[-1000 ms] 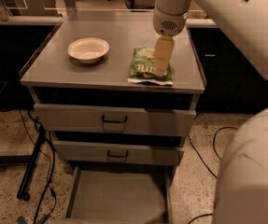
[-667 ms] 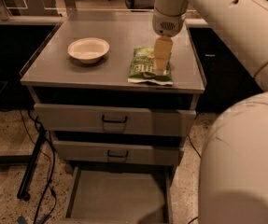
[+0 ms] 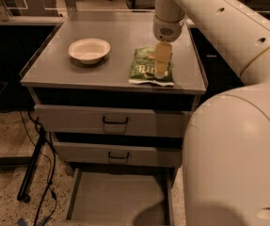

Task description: Place green jalapeno chip bag into bottom drawer

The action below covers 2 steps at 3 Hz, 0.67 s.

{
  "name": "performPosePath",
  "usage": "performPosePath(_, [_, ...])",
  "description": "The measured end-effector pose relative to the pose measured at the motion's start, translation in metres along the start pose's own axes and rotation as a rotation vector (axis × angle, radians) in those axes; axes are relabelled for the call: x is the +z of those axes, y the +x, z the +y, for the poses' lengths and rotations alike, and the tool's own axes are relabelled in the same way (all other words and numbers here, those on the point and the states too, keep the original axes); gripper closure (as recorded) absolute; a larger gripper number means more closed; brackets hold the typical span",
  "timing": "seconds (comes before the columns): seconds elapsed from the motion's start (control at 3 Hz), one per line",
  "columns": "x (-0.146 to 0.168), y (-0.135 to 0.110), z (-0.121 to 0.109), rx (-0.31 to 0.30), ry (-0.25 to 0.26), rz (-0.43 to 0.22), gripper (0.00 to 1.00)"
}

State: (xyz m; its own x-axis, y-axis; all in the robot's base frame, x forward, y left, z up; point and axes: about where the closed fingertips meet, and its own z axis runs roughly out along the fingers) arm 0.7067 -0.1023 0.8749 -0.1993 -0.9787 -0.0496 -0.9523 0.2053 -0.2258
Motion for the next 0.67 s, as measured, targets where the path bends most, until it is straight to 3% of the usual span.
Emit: performPosePath(0.67, [0.031, 0.007, -0.007, 0.014, -0.03, 0.043, 0.0])
